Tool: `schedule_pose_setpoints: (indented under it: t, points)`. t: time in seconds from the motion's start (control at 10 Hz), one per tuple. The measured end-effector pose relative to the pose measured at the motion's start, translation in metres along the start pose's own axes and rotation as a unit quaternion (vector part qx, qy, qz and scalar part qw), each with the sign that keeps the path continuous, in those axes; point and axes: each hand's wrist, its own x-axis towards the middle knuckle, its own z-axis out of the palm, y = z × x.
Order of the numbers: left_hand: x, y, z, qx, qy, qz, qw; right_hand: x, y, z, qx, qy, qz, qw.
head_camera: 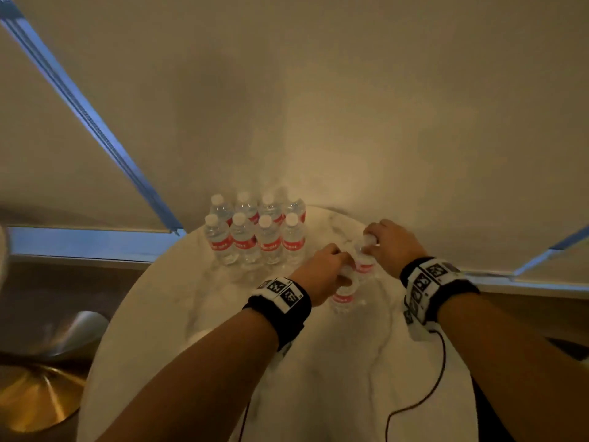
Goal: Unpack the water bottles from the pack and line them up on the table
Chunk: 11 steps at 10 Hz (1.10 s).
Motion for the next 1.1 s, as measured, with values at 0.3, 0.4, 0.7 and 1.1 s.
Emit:
schedule_pose_setpoints:
  t: [0.3, 0.4, 0.7, 1.1]
  points:
    - [0.075, -0.041, -0.047, 0.055, 0.053, -0.038, 0.996, 0.125, -0.035, -0.009, -0.002, -0.032, -0.089, 0.996]
    - [0.082, -0.051, -0.051, 0.058, 0.072, -0.050, 0.994, 0.137, -0.047, -0.006, 0.003, -0.030, -0.117, 0.993]
    - [0.086, -0.055, -0.053, 0.062, 0.086, -0.064, 0.992, 0.150, -0.055, -0.005, 0.006, -0.039, -0.139, 0.989]
    - [0.063, -0.051, -0.056, 0.037, 0.142, -0.086, 0.985, 0.126, -0.042, -0.012, 0.093, -0.034, -0.091, 0.991]
